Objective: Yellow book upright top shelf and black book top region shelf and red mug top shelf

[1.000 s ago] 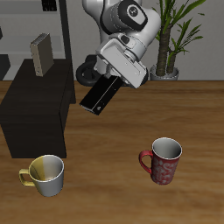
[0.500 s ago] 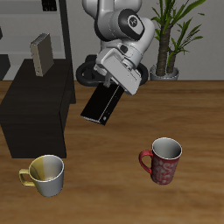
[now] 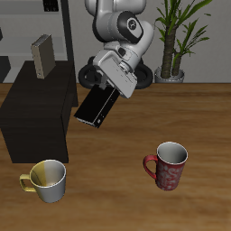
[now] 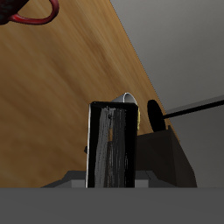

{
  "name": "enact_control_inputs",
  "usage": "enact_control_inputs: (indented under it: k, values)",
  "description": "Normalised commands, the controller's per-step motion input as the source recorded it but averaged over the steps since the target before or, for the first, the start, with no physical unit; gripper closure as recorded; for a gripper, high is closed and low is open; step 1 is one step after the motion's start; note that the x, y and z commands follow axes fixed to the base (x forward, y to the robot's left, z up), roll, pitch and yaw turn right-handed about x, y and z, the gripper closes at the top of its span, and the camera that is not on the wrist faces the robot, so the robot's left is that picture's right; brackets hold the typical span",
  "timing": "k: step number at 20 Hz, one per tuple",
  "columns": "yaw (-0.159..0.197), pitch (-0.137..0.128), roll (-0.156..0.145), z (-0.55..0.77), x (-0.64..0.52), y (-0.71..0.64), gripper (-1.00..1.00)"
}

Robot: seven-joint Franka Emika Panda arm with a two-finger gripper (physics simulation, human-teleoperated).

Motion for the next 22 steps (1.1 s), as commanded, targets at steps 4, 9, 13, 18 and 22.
enact_control_inputs:
  k: [4,9,13,18,22]
  values:
    - [0.014,-0.015,-0.069,0.07,0.07,-0.21,1.0]
    - [0.078,0.008,-0.071,-0.26,0.11,0.0,1.0]
    - [0.088,0.03,-0.026,-0.33,0.12,0.14,1.0]
    - [0.064,-0.05,-0.024,0.01,0.0,0.09,1.0]
    - [0.024,-0.037,-0.058,0.12,0.0,-0.02,1.0]
